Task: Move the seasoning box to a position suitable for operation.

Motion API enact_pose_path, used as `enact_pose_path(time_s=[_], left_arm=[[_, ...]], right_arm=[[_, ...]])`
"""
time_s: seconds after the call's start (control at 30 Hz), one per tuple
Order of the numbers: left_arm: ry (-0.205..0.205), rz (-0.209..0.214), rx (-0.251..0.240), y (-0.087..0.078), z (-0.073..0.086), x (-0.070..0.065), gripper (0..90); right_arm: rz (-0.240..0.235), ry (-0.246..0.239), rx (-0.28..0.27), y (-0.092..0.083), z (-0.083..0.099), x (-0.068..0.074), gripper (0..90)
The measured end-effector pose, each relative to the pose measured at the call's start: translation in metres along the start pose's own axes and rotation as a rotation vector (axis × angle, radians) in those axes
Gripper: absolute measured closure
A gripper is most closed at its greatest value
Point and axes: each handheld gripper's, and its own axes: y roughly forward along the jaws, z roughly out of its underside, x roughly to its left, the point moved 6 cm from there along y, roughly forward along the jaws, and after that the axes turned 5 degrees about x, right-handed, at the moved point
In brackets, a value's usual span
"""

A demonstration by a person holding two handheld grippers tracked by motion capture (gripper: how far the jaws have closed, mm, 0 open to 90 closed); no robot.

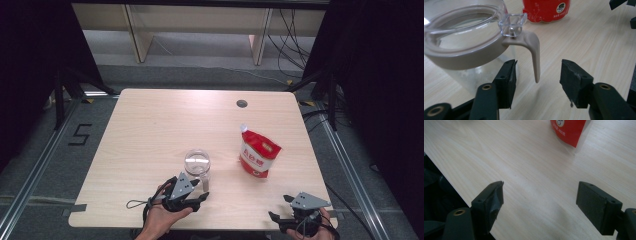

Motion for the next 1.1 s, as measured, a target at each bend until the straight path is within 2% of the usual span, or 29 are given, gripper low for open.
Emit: enact_pose_path(time_s=[0.03,0.07,0.1,0.2,0.23,0.3,0.47,0.5,0.57,0.6,0.63,0.73,0.77,0.87,0.97,1.0,1.07,1.1], left_arm=[[-0.024,0.007,0.0,0.004,-0.001,-0.002,52.6],[-0.024,0.007,0.0,0.004,-0.001,-0.002,54.3],[0.002,-0.001,0.024,0.007,-0.002,0.0,56.4],[-0.001,-0.005,0.013,0.01,-0.003,0.0,65.0],[-0.006,0.007,0.018,0.01,-0.003,0.001,68.9],[0.006,0.014,0.022,0.01,-0.004,0.001,73.3],[0.014,0.013,0.027,0.01,-0.003,0.003,80.2],[0.008,0.024,0.032,0.009,-0.002,0.004,81.2],[0.006,0.029,0.023,0.009,-0.003,0.004,82.4],[0.006,0.029,0.023,0.009,-0.003,0.004,82.5],[0.001,0.029,0.021,0.009,-0.002,0.004,82.7],[0.008,0.036,0.03,0.008,-0.002,0.006,83.0],[0.018,0.056,0.03,0.007,-0.002,0.006,83.0],[0.011,0.057,0.028,0.006,-0.001,0.006,83.0],[0.011,0.068,0.027,0.003,0.001,0.008,82.7],[0.01,0.087,0.042,0.0,0.003,0.009,82.5],[0.022,0.09,0.055,-0.003,0.005,0.011,82.0],[0.009,0.087,0.043,-0.006,0.006,0.011,81.7]], right_arm=[[-0.003,-0.001,-0.001,0.0,0.0,0.0,22.6],[-0.003,-0.001,-0.001,0.0,0.0,0.0,22.6],[-0.008,0.03,0.011,0.0,0.001,0.003,22.6],[-0.009,0.015,0.013,0.001,0.001,0.003,22.7],[-0.01,-0.005,0.018,0.002,0.001,0.002,22.8],[-0.012,-0.007,0.019,0.003,0.002,0.002,22.6],[-0.019,0.004,0.028,0.002,0.002,0.004,22.5],[-0.019,-0.012,0.02,0.002,0.001,0.004,22.5],[-0.026,0.001,0.024,0.003,0.001,0.006,22.6],[-0.025,-0.003,0.024,0.003,0.001,0.006,22.6],[-0.025,-0.026,0.021,0.003,0.0,0.004,22.6],[-0.026,-0.026,0.019,0.003,0.0,0.004,22.6],[-0.024,-0.028,0.016,0.003,0.0,0.004,22.6],[-0.018,-0.031,0.015,0.003,0.0,0.004,22.6],[-0.027,-0.009,0.023,0.003,0.001,0.005,22.8],[-0.027,-0.001,0.03,0.002,0.001,0.006,22.8],[-0.027,-0.008,0.023,0.003,0.001,0.005,22.8],[-0.027,-0.007,0.023,0.003,0.001,0.005,22.8]])
